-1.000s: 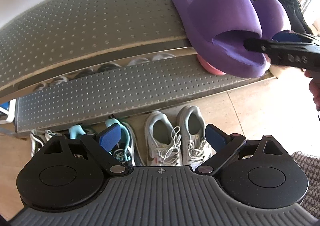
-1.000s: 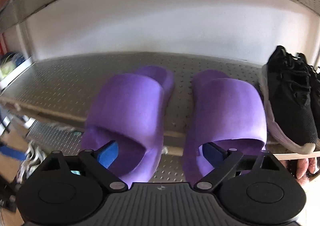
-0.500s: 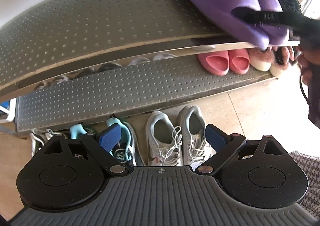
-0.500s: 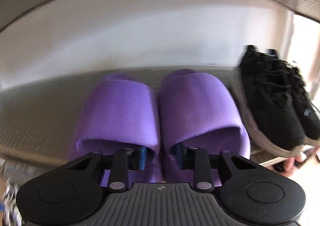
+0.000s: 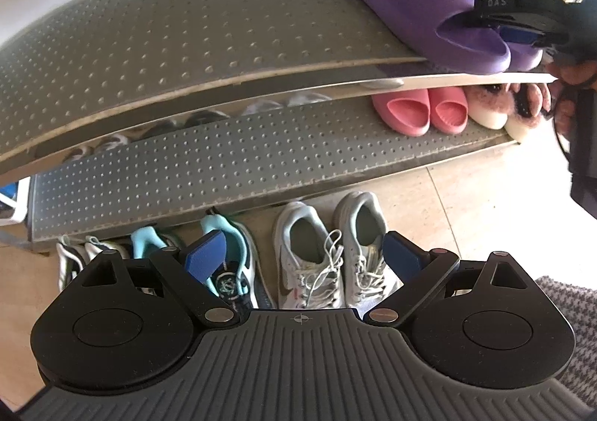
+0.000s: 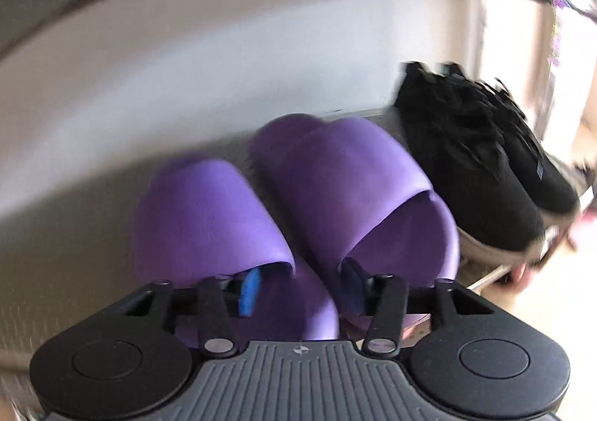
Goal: Organize scattered shoes
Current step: 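Lower the purple slides beside the black sneakers and open the right gripper, then move the right gripper down and grasp the grey sneakers by their heels, then lift the grey sneakers with the right gripper up to the upper shelf, then lower the grey sneakers beside the purple slides and open the right gripper, then withdraw the right gripper back from the upper shelf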
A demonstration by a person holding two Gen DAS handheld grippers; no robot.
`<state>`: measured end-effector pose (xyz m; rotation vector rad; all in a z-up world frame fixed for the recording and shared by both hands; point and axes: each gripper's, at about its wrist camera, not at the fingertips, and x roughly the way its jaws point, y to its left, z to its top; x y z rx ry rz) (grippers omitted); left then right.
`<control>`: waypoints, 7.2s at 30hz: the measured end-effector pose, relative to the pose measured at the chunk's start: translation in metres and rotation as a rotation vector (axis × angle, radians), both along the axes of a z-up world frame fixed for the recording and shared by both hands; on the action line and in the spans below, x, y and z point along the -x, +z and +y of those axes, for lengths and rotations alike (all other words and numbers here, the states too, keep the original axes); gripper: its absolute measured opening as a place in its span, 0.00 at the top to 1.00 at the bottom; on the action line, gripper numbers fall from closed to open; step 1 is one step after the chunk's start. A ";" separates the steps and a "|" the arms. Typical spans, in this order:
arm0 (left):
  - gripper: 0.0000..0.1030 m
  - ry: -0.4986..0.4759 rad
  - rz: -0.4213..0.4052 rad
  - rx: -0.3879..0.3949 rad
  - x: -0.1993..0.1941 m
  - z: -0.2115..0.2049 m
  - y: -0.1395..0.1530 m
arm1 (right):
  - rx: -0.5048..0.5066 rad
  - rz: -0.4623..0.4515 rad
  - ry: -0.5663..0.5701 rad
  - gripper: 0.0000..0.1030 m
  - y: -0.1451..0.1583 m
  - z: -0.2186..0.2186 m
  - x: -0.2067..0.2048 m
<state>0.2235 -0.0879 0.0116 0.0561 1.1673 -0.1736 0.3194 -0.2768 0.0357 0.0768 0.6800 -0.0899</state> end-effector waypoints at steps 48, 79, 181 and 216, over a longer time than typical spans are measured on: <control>0.08 0.209 -0.057 -0.012 -0.019 0.019 0.009 | -0.226 0.019 0.532 0.62 0.024 0.047 0.019; 0.08 0.268 0.009 0.038 -0.007 0.066 0.012 | 0.011 0.532 0.465 0.36 -0.070 0.079 0.057; 0.08 0.324 -0.067 0.041 -0.006 0.096 0.055 | 0.190 -0.011 0.492 0.57 0.029 0.179 0.015; 0.08 0.266 -0.121 -0.043 0.018 0.121 0.049 | 0.108 -0.077 0.405 0.14 0.089 0.137 0.061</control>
